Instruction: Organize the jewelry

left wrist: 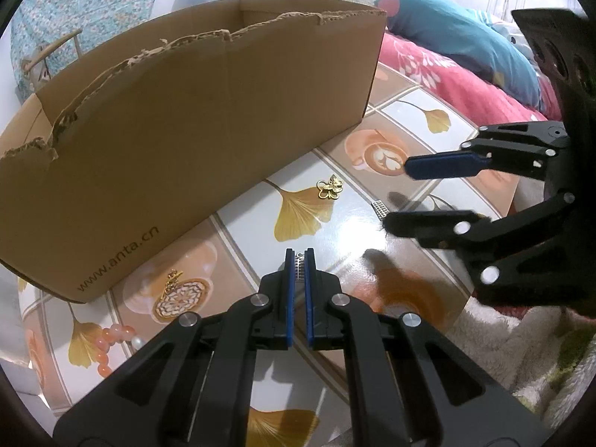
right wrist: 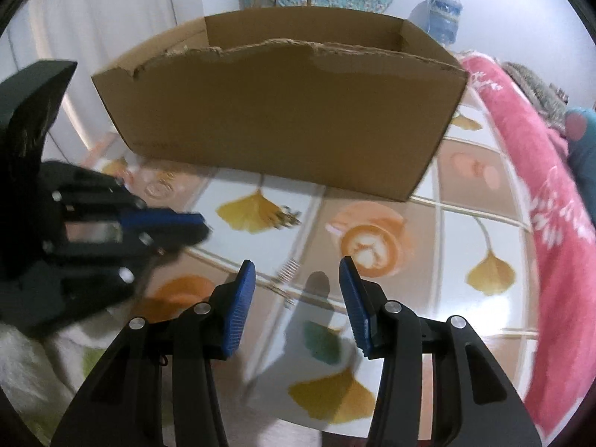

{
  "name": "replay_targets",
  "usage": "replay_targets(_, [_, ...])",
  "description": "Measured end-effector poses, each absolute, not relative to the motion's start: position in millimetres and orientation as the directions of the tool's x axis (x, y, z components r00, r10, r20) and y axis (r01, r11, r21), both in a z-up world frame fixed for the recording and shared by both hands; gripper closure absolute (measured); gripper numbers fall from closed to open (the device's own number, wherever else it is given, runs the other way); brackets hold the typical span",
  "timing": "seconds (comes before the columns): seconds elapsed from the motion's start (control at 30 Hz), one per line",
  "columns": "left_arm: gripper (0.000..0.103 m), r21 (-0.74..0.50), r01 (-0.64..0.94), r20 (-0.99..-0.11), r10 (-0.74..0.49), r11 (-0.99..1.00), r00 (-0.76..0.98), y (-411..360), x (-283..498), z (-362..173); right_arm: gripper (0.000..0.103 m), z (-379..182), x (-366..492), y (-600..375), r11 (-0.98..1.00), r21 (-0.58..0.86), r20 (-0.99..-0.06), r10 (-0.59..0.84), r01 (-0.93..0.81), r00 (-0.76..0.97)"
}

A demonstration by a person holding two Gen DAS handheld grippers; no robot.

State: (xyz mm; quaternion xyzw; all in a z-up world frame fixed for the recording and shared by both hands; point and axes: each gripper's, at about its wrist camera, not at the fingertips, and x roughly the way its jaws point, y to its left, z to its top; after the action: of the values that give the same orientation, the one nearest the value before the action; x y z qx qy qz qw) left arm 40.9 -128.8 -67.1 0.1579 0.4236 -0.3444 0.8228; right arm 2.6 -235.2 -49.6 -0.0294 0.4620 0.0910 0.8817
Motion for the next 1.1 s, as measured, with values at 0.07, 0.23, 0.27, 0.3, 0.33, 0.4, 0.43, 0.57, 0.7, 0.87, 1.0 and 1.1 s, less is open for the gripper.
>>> replay_targets(0.07, [0.099, -0.033, 0.701, -0.806, -0.433, 0.713, 0.403, -129.1, 40.9, -66.8, 0.057, -52.2, 8.2, -229.1, 0.984, 0.021, -0.825, 0.117, -0.177, 0.553])
replay_targets(0.23, [0.099, -0.034, 0.7, -0.805, -0.434, 0.713, 0.404, -129.1, 40.7, -67.1, 0.068, -60.0, 15.9, -228.3, 0.989, 0.044, -0.839, 0.114, -0.143, 0.532])
replay_targets(0.27, [0.099, -0.034, 0.699, -0.805, -0.435, 0.714, 0.404, -129.2, 40.9, -67.2, 0.073, -60.0, 16.2, -228.3, 0.989, 0.04, -0.84, 0.112, -0.145, 0.531])
replay_targets(0.3, [0.099, -0.033, 0.7, -0.805, -0.434, 0.713, 0.404, -129.1, 40.6, -67.1, 0.075, -59.7, 15.9, -228.0, 0.988, 0.04, -0.841, 0.115, -0.151, 0.529])
replay_targets(0.33, [0.099, -0.034, 0.7, -0.805, -0.434, 0.713, 0.404, -128.9, 40.7, -67.1, 0.077, -59.6, 16.5, -229.0, 0.987, 0.04, -0.842, 0.118, -0.156, 0.527])
replay_targets(0.4, [0.099, -0.036, 0.7, -0.805, -0.436, 0.713, 0.402, -129.0, 40.8, -67.0, 0.081, -60.3, 17.0, -233.5, 0.986, 0.03, -0.844, 0.112, -0.163, 0.524])
replay_targets(0.43, [0.099, -0.037, 0.701, -0.805, -0.437, 0.712, 0.402, -129.0, 40.9, -66.9, 0.081, -59.8, 15.5, -236.1, 0.986, 0.019, -0.846, 0.103, -0.163, 0.524])
replay_targets(0.57, [0.099, -0.036, 0.702, -0.804, -0.438, 0.711, 0.402, -129.0, 40.7, -66.2, 0.081, -61.6, 16.5, -255.4, 0.987, 0.071, -0.851, 0.135, -0.144, 0.507])
replay_targets(0.7, [0.099, -0.037, 0.703, -0.804, -0.439, 0.711, 0.402, -129.9, 41.2, -66.2, 0.081, -62.3, 19.6, -260.6, 0.985, 0.097, -0.847, 0.155, -0.14, 0.509])
replay_targets(0.87, [0.099, -0.034, 0.704, -0.805, -0.437, 0.71, 0.402, -131.0, 40.9, -66.3, 0.084, -62.7, 17.7, -244.1, 0.983, 0.04, -0.848, 0.128, -0.178, 0.514])
replay_targets(1.0, [0.099, -0.034, 0.704, -0.805, -0.437, 0.71, 0.402, -131.0, 40.9, -66.4, 0.093, -61.1, 20.4, -244.2, 0.981, 0.069, -0.853, 0.153, -0.183, 0.499])
replay_targets(1.1, [0.099, -0.032, 0.705, -0.804, -0.438, 0.709, 0.403, -131.5, 40.8, -66.3, 0.095, -61.0, 22.4, -247.9, 0.978, 0.1, -0.853, 0.179, -0.183, 0.491])
